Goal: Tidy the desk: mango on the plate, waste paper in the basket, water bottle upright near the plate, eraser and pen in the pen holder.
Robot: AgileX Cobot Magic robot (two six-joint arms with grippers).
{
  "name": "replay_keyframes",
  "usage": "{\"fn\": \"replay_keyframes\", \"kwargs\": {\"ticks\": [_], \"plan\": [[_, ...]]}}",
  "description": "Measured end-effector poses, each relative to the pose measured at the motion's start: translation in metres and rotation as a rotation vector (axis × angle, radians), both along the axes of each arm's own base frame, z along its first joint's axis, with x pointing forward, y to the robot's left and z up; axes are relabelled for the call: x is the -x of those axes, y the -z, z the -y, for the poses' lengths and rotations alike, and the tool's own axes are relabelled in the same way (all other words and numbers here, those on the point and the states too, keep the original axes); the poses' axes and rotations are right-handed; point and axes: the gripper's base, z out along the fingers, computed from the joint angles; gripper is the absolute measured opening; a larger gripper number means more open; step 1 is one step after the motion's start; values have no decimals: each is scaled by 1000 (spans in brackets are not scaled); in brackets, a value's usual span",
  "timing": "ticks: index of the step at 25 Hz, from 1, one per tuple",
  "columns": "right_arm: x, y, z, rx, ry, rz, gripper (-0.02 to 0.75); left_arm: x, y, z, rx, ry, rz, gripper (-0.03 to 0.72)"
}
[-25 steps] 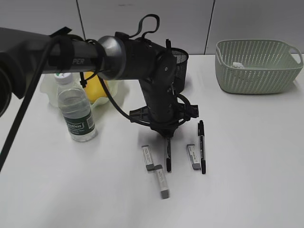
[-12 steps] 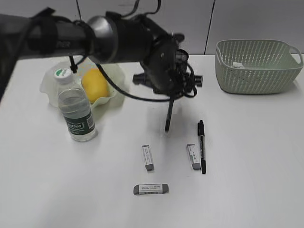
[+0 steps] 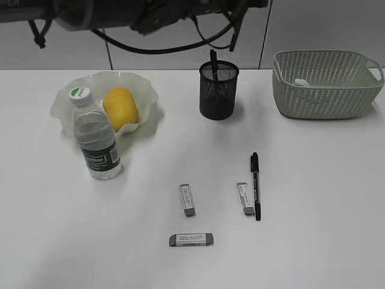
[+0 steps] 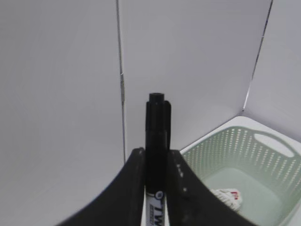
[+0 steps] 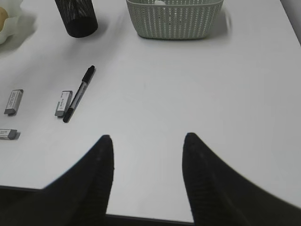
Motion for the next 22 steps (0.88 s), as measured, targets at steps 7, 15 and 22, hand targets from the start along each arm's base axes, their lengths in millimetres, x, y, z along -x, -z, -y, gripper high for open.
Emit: {"fn": "replay_keyframes", "kwargs": {"ticks": [7, 15, 22], "plan": [[0, 0, 0, 0, 0, 0, 384, -40, 58, -26, 48, 43, 9, 86], [0, 0, 0, 0, 0, 0, 384, -44, 92, -22, 58, 86, -14, 86], [0, 0, 0, 0, 0, 0, 384, -44, 101, -22, 48, 85, -31, 237]]}}
